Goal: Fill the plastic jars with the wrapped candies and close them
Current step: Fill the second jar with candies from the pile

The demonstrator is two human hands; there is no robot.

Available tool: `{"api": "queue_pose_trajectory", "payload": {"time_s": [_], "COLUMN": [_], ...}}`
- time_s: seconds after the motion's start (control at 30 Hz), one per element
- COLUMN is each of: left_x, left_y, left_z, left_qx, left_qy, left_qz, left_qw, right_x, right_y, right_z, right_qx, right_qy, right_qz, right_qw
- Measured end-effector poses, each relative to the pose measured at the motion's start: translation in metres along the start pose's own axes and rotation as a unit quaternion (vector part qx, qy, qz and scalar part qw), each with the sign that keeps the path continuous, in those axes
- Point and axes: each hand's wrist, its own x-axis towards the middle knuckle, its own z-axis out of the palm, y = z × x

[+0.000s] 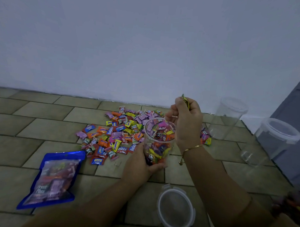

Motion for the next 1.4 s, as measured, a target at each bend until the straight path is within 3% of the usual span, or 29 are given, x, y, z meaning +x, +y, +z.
{"api": "queue_pose_trajectory", "payload": {"time_s": [0.33, 0.47, 0.57, 0.67, 0.8, 0.93, 1.07, 1.23, 1.4], "left_x": [0.0, 0.001, 0.001, 0.0, 0.001, 0.001, 0.002, 0.003, 0.002], "left_y": [-0.001, -0.002, -0.002, -0.003, -0.003, -0.002, -0.003, -0.004, -0.003], "left_z": [0.0, 0.001, 0.002, 0.003, 0.003, 0.004, 0.004, 0.004, 0.004], "left_qx": [-0.004, 0.008, 0.009, 0.0, -0.011, -0.021, -0.037, -0.047, -0.038], "left_qy": [0.001, 0.001, 0.006, 0.033, 0.08, 0.088, 0.104, 0.109, 0.106], "left_qz": [0.002, 0.0, 0.001, -0.001, -0.018, -0.024, -0.032, -0.033, -0.027], "left_qw": [1.0, 1.0, 1.0, 0.999, 0.997, 0.996, 0.993, 0.992, 0.993], "right_x": [-0.005, 0.001, 0.006, 0.01, 0.006, 0.001, 0.004, 0.013, 0.015], "right_y": [0.002, 0.006, 0.023, 0.057, 0.101, 0.119, 0.122, 0.126, 0.133], "right_z": [-0.002, -0.012, -0.031, -0.061, -0.094, -0.095, -0.088, -0.078, -0.076], "right_qx": [-0.004, 0.045, -0.078, -0.294, -0.515, -0.619, -0.682, -0.699, -0.708], "right_qy": [-0.049, -0.009, 0.057, 0.032, -0.082, -0.219, -0.27, -0.312, -0.257], "right_qz": [-0.033, -0.028, -0.02, 0.018, 0.008, -0.068, -0.097, -0.083, -0.093], "right_qw": [0.998, 0.999, 0.995, 0.955, 0.853, 0.751, 0.673, 0.638, 0.651]}}
